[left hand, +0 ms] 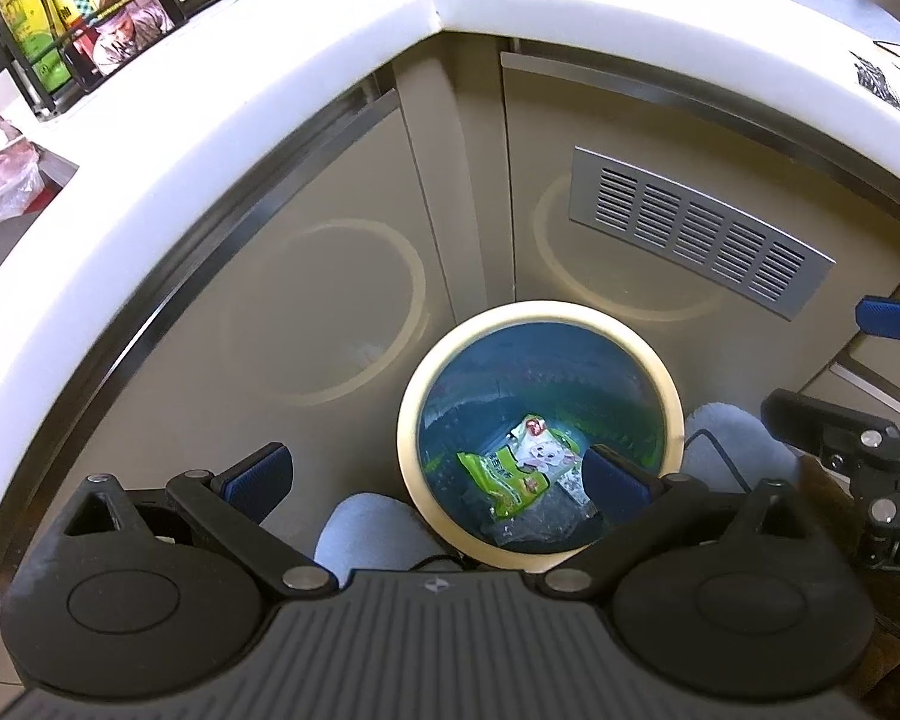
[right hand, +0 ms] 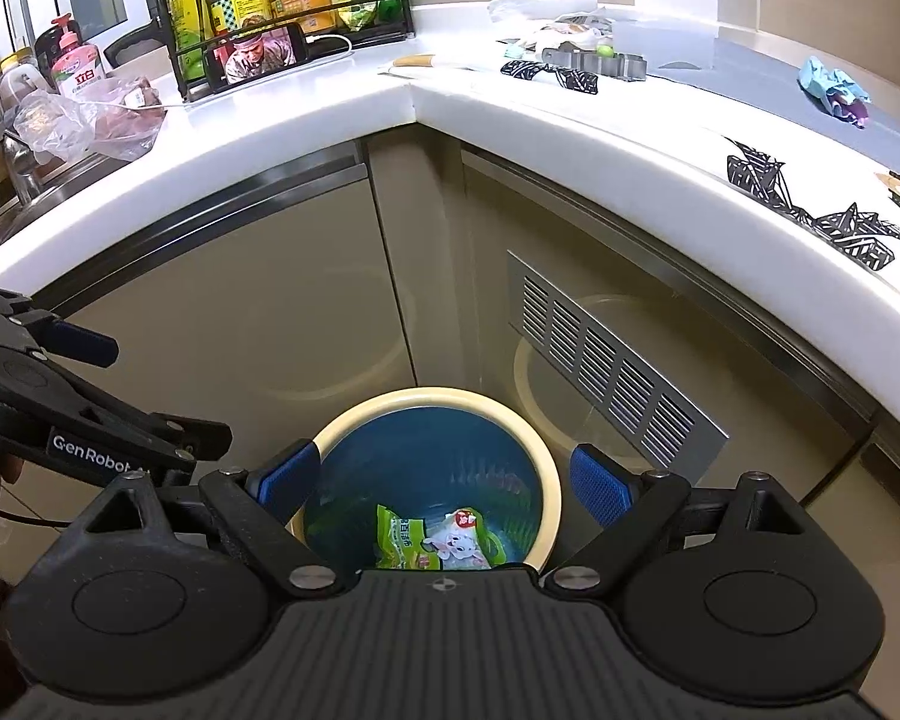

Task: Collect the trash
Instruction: 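Raise both open tools from the bin back toward the counter, then grasp the metal flower egg ring with the right gripper while the left gripper grasps the white-and-orange snack bag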

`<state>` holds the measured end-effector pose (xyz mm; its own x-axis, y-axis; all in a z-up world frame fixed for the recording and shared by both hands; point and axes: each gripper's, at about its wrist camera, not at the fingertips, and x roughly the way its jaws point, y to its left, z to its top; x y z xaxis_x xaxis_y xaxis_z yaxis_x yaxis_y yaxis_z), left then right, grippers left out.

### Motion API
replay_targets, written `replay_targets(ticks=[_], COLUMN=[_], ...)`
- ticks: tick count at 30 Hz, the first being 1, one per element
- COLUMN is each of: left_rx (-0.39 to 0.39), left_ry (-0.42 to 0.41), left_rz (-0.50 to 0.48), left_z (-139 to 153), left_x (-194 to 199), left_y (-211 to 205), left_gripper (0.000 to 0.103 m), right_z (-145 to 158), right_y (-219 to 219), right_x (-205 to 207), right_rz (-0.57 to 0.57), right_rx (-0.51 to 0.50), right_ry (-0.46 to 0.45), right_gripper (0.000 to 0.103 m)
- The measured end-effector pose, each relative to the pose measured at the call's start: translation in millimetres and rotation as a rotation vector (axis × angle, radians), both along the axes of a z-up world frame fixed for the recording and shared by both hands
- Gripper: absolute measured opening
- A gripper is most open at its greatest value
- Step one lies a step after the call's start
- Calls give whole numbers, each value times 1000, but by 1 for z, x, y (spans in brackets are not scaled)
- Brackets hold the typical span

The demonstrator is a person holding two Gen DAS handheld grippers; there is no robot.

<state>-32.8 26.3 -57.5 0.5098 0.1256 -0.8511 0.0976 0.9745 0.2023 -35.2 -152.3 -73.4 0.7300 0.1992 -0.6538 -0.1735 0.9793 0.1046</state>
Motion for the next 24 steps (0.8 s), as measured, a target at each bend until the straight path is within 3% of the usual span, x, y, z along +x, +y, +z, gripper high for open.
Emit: replay_targets(ticks=[13, 24], left_rx=[9, 8], left_ry=[-66, -150], left_rz=[30, 87], left_z=[28, 61], left_x=[20, 54], left_y=[5, 17], left_gripper=[103, 103], right_z=[15, 68], right_y=[-8, -34], right_x=[0, 23], right_rz=[-28, -78], right_rx=[10, 62], right_ry=[-73, -270], right_gripper=[92, 94])
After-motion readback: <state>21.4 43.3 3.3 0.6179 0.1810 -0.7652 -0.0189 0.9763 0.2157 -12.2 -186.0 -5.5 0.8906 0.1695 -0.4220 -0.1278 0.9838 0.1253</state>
